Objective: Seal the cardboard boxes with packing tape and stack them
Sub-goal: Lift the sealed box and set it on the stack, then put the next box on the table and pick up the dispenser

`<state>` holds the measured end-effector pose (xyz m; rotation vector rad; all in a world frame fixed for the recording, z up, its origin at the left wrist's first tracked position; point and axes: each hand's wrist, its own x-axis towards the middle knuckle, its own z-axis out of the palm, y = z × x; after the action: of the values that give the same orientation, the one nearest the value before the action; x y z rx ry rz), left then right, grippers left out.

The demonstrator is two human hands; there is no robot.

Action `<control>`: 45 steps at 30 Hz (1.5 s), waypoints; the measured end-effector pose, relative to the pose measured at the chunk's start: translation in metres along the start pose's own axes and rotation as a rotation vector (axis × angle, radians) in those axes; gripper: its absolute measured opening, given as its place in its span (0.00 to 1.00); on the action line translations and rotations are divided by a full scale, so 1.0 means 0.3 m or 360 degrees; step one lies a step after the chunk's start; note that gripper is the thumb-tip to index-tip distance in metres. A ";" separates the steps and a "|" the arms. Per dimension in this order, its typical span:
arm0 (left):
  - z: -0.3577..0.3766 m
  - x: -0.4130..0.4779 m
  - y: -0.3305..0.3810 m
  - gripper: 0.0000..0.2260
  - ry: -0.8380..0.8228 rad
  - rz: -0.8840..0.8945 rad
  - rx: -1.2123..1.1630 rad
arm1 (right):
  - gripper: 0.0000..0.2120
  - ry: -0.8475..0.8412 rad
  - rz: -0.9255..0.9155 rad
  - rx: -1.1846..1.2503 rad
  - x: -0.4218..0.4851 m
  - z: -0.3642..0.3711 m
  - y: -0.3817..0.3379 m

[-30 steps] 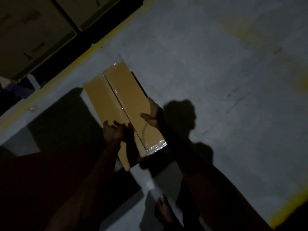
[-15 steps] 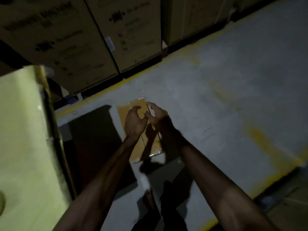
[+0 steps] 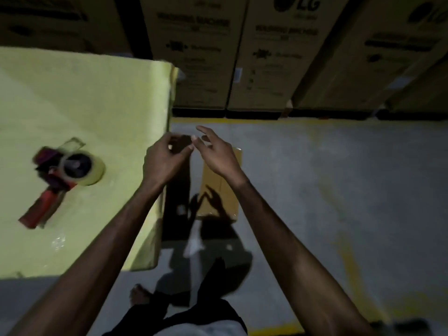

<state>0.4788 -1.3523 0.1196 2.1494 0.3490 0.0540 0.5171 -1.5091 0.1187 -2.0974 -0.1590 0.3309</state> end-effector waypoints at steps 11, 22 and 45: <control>-0.855 -0.240 -0.655 0.22 0.0274 -0.0369 -0.0048 | 0.20 -0.0437 -0.0205 -0.0278 -0.073 0.946 -0.565; -1.677 -0.580 -1.372 0.23 0.0333 -0.0954 0.0131 | 0.25 -0.1201 -0.0479 -0.0968 -0.246 1.964 -1.010; -2.922 -0.629 -2.591 0.20 0.0523 -0.1722 -0.0278 | 0.24 -0.2046 -0.0258 -0.0922 -0.164 3.815 -1.716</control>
<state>-0.0284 -0.2857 0.0020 1.5343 1.5751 -0.1756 0.1396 -0.3170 0.0021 -2.0495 -1.2811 1.6395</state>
